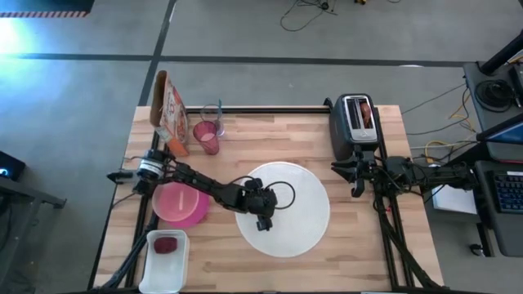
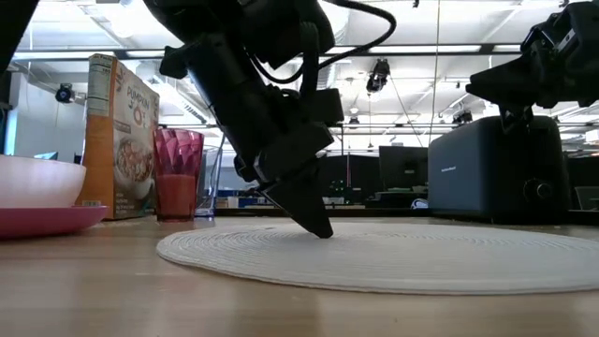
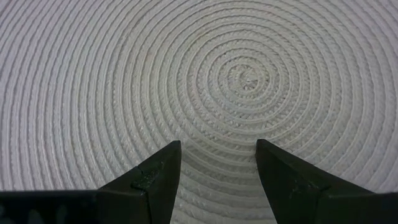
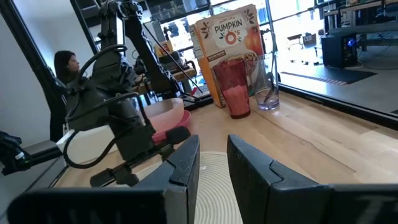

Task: Arrange a breakfast setting
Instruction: Adjust the white placemat

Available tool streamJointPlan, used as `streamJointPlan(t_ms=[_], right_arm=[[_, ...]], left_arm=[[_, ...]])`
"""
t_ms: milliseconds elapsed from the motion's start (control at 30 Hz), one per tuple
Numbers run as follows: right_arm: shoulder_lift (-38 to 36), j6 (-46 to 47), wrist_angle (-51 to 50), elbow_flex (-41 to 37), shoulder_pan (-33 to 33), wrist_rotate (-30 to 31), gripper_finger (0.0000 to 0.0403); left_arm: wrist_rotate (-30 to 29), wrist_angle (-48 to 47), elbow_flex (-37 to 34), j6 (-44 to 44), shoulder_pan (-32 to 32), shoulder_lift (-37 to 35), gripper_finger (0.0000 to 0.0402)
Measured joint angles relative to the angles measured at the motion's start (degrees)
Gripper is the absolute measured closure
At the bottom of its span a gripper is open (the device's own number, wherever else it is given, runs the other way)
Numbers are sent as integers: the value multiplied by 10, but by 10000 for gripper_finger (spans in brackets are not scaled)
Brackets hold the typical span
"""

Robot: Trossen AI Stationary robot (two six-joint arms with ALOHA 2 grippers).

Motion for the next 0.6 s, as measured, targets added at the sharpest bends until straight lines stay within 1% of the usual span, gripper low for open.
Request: streamJointPlan(t_ms=[200, 600], right_arm=[[0, 0, 0, 0, 0, 0, 330], [0, 0, 0, 0, 0, 0, 330]], left_arm=[[-3, -27, -1, -2, 16, -11, 210], [-16, -136, -3, -5, 30, -45, 210]])
